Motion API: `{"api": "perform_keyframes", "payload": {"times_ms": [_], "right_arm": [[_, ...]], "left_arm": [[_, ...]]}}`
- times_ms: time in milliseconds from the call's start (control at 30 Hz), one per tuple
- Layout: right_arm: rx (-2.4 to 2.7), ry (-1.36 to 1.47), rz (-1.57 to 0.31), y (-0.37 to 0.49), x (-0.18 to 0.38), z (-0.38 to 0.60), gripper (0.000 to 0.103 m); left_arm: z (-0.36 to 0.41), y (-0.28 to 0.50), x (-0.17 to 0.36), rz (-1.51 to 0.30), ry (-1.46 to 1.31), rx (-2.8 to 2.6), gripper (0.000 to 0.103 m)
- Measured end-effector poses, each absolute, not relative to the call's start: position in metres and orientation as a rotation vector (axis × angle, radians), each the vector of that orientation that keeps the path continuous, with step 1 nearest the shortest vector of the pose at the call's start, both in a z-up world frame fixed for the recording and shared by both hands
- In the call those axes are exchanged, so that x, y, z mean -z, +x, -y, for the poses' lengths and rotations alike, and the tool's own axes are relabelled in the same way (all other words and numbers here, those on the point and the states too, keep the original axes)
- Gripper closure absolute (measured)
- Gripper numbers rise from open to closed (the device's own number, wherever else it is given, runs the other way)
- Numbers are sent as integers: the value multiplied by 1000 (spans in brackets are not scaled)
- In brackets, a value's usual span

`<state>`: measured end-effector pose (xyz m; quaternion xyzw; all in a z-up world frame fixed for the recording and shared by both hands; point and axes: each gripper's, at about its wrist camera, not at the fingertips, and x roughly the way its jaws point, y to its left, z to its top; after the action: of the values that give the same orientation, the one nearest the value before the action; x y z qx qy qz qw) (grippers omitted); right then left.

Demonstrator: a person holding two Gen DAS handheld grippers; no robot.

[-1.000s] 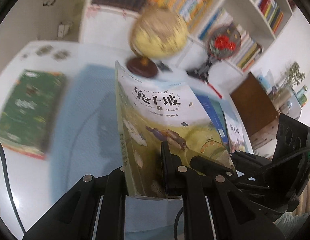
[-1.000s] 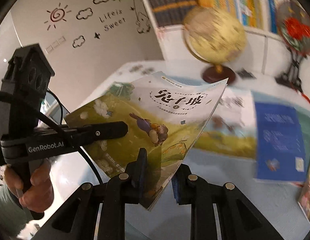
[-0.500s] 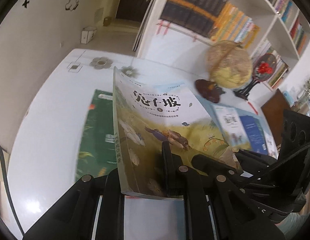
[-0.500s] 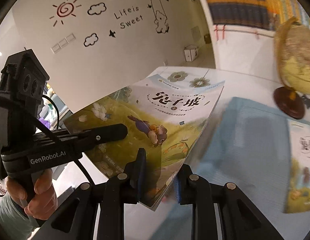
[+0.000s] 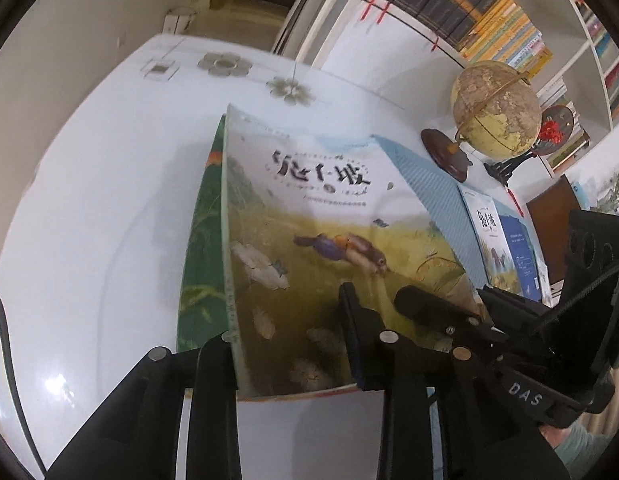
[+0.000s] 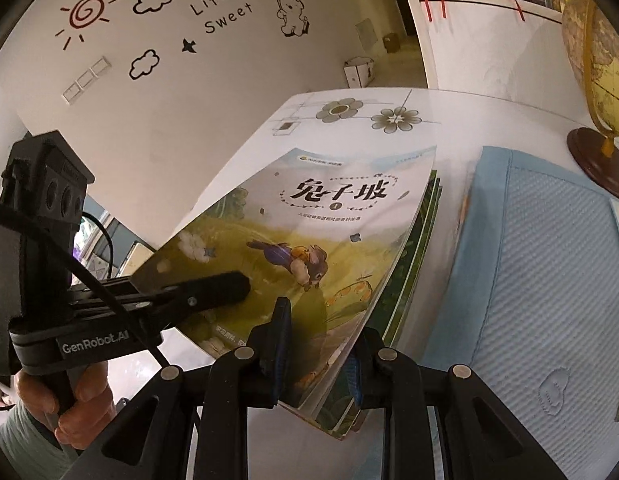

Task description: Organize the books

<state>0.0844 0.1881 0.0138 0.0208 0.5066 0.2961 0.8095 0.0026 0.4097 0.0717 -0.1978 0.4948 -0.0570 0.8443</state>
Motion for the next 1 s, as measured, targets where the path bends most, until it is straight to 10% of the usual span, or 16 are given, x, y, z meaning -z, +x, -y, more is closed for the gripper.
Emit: {"api": "perform_keyframes", "payload": {"times_ms": [1000], "right_arm": [[-457, 128, -1160, 61, -23, -43, 70]], "left_arm": [[-364, -5, -108, -983, -394, -35, 70]]}}
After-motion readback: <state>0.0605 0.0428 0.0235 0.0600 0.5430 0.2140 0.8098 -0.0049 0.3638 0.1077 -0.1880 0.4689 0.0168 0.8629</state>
